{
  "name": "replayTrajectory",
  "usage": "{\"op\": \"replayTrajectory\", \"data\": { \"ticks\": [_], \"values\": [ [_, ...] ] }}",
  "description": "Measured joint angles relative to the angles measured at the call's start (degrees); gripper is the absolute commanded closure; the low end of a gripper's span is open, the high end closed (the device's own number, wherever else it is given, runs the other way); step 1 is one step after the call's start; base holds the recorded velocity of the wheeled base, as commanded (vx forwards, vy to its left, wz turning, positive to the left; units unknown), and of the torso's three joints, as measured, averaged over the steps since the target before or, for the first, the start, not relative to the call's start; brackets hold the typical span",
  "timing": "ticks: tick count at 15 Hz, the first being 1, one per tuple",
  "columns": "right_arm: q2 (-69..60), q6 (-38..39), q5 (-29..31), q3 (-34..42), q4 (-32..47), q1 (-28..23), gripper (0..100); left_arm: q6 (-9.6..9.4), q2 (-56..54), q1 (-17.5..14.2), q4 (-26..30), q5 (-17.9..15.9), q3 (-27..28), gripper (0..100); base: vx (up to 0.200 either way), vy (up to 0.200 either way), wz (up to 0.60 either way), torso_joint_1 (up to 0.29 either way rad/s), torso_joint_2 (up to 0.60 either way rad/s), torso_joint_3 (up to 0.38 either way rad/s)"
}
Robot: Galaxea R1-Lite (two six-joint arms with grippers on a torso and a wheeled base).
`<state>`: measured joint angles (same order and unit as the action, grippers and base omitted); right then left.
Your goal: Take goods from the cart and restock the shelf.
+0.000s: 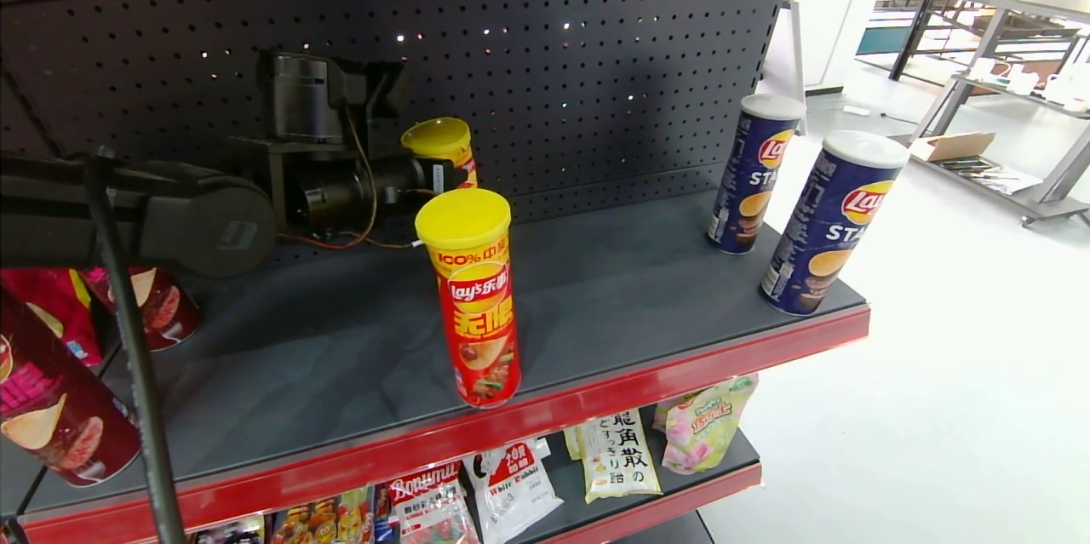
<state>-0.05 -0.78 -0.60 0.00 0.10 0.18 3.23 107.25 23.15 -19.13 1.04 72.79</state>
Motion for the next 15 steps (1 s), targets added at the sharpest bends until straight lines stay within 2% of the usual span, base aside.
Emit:
{"op": "replayTrajectory", "data": {
  "ticks": [6,15],
  "values": [
    [0.0,0.0,0.0,0.0,0.0,0.0,0,-0.09,0.6,0.1,-0.1,0.5,0.2,100,0.0,0.0,0.0,0.0,0.0,0.0],
    [0.0,0.0,0.0,0.0,0.0,0.0,0,0.1,2.2,1.2,-2.1,7.0,1.4,100,0.0,0.0,0.0,0.0,0.0,0.0]
  ]
}}
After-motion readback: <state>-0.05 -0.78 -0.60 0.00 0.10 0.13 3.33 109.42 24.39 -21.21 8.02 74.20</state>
